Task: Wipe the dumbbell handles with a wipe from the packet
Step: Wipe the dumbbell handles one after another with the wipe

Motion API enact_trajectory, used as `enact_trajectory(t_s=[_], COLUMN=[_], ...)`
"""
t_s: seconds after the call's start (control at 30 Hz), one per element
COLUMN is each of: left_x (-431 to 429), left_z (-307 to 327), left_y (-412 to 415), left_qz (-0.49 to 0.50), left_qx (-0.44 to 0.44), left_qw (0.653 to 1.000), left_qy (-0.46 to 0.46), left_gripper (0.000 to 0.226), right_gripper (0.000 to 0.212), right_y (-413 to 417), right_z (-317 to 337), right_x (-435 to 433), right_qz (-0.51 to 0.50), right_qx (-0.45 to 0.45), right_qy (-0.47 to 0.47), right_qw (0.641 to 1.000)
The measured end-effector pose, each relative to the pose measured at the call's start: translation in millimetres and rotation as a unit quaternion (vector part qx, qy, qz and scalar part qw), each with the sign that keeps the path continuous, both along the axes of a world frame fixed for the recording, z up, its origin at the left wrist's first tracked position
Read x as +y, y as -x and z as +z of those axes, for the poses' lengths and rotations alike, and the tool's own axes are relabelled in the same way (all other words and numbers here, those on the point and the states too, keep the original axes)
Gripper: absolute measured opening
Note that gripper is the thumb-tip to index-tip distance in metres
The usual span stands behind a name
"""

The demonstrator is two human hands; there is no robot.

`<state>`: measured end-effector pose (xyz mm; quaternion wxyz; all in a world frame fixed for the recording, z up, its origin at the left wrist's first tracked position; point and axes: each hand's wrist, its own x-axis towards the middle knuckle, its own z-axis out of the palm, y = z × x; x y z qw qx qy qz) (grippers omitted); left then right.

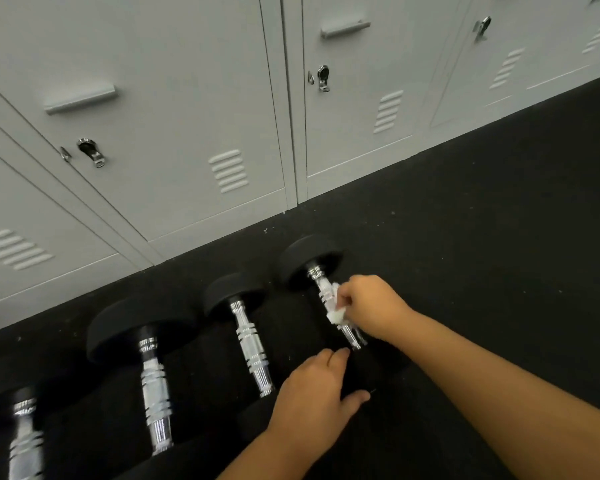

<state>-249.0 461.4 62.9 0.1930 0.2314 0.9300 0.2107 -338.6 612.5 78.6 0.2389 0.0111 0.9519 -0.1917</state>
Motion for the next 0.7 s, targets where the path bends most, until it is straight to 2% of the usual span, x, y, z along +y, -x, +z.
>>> enact_trajectory(t_s=[0.03, 0.13, 0.23, 0.3, 0.37, 0.47, 0.53, 0.63, 0.7], left_x=[-1.1, -1.5, 0.2, 1.2, 1.4, 1.0, 0.5, 0.0, 0.5], left_z=[-1.2, -3.1, -1.3, -0.5, 0.3, 0.6, 0.1, -0.2, -0.2], left_y=[-0.3, -1.3, -2.0, -1.3, 0.1, 1.5, 2.1, 2.9, 3.3], left_qz=[0.0, 0.004, 0.006, 0.003, -0.001, -0.003, -0.003, -0.002, -0.003], left_qx=[0.003, 0.008, 0.013, 0.012, 0.007, 0.002, 0.004, 0.006, 0.004], left_qw=[1.0, 1.0, 0.999, 0.999, 1.0, 1.0, 1.0, 0.999, 0.999], left_qy=[-0.005, -0.024, -0.033, -0.03, -0.028, -0.029, -0.029, -0.032, -0.033], left_gripper=[0.068, 0.067, 0.066, 0.067, 0.067, 0.068, 0.067, 0.067, 0.067], right_gripper=[0.008, 0.025, 0.023, 0.017, 0.015, 0.016, 0.017, 0.019, 0.023], right_y=[-5.5, -13.5, 3.7, 21.2, 36.4, 41.3, 32.6, 12.7, 4.9], right_z=[2.6, 6.6, 2.8, -4.4, -15.1, -28.7, -34.3, -36.3, -35.0], right_x=[5.5, 17.2, 12.7, 4.9, -0.5, 2.3, 12.9, 32.4, 38.9], right_qz=[0.01, -0.02, -0.109, -0.203, -0.274, -0.321, -0.303, -0.213, -0.171], right_qx=[-0.044, -0.129, -0.055, -0.009, -0.006, -0.046, -0.094, -0.168, -0.21], right_qy=[-0.003, 0.025, 0.067, 0.143, 0.194, 0.251, 0.249, 0.189, 0.159], right_qw=[0.999, 0.991, 0.99, 0.969, 0.942, 0.912, 0.915, 0.944, 0.949])
